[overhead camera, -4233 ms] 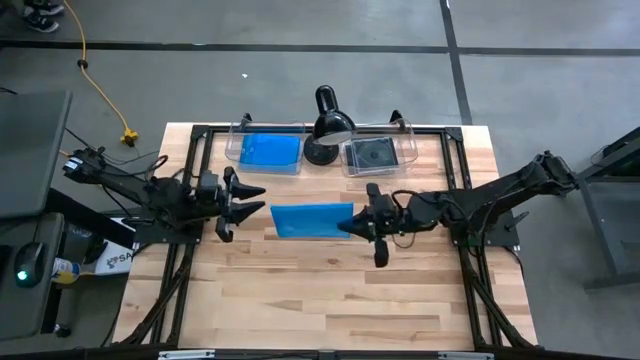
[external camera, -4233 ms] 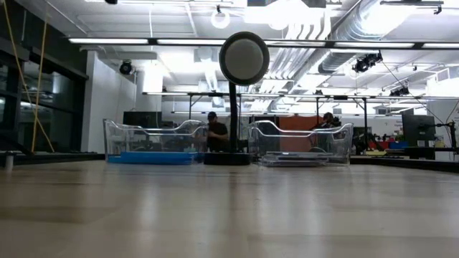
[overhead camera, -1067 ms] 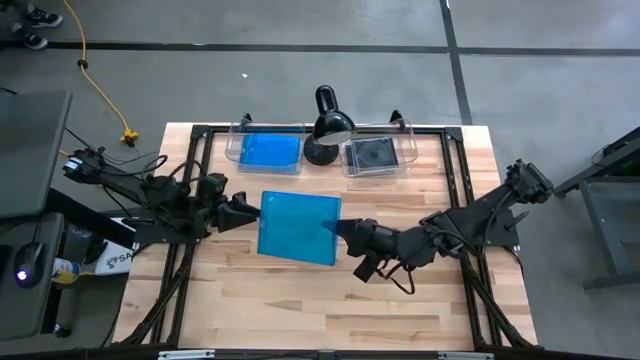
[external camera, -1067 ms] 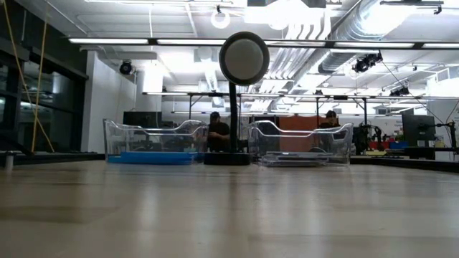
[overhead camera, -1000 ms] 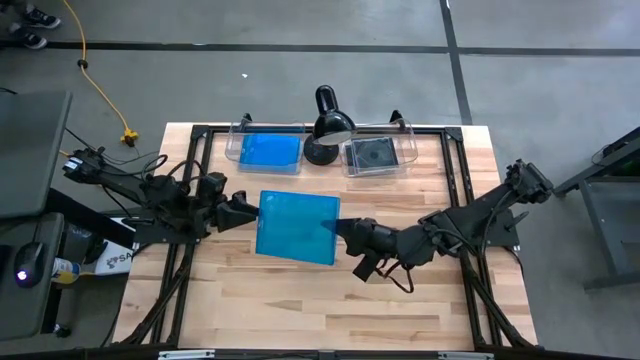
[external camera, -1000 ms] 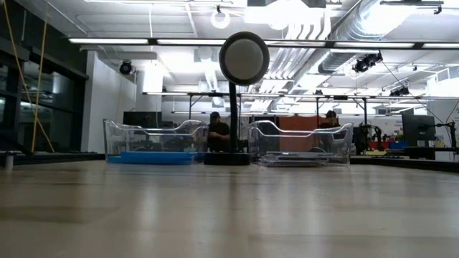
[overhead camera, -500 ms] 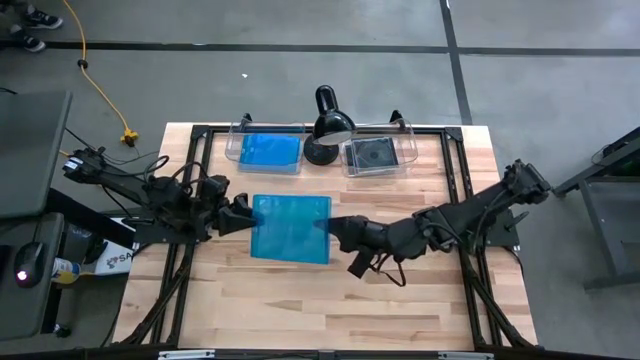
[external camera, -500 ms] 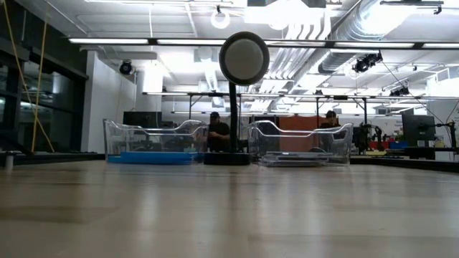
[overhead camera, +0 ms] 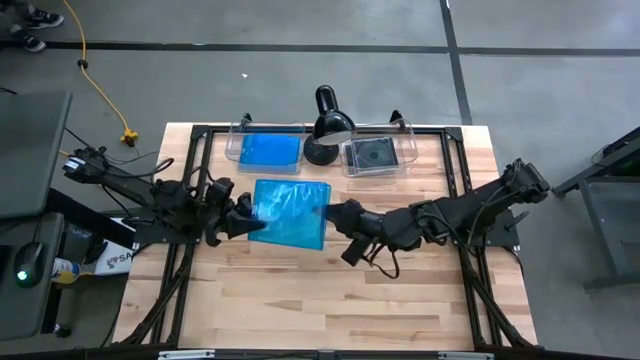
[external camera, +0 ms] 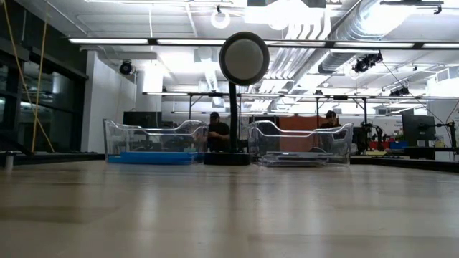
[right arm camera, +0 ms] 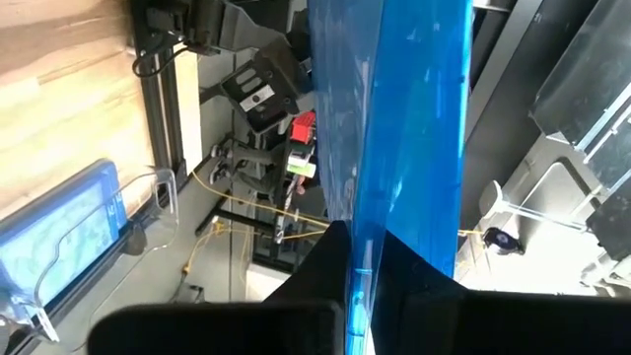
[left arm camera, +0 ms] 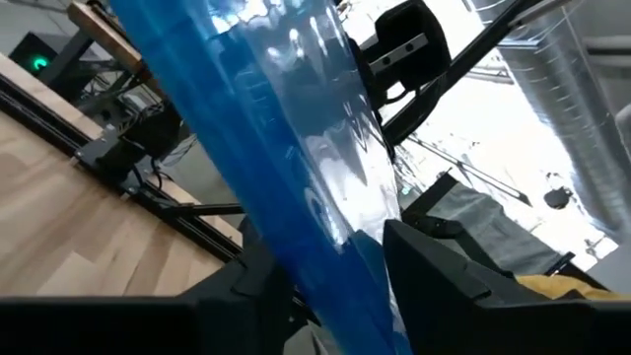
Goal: Pick & place jewel cases by type
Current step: Put the blue CD case into the left transparent bin
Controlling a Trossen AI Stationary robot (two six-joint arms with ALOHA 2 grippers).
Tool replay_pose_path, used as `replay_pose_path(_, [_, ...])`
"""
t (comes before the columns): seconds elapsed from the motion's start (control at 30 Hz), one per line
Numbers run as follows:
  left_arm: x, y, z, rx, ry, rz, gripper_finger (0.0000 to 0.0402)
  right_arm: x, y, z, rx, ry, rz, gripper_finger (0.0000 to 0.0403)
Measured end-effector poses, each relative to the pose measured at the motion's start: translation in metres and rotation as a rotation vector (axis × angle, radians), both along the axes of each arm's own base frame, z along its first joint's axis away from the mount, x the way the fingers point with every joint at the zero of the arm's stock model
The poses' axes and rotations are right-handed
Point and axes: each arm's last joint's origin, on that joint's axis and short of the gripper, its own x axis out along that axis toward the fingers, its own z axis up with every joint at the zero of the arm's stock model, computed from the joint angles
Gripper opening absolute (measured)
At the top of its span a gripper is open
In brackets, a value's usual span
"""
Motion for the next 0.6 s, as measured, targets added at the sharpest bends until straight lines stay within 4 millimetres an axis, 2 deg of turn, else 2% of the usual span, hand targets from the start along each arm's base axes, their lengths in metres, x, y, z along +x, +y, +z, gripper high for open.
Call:
replay_pose_path(0.3, [-0.0002,0.0008,0.0007,0.04,-0.012,0.033,0.0029,0.0,-0.0006,-0.0008,-0.006,0.005,-0.024,0.0])
replay_pose_path(0.6, [-0.0001,0.0012,0.0004,0.103,-0.016,0.067,0.0026,0.0008,-0.0026,-0.0001,0.011,-0.008,-0.033,0.0001])
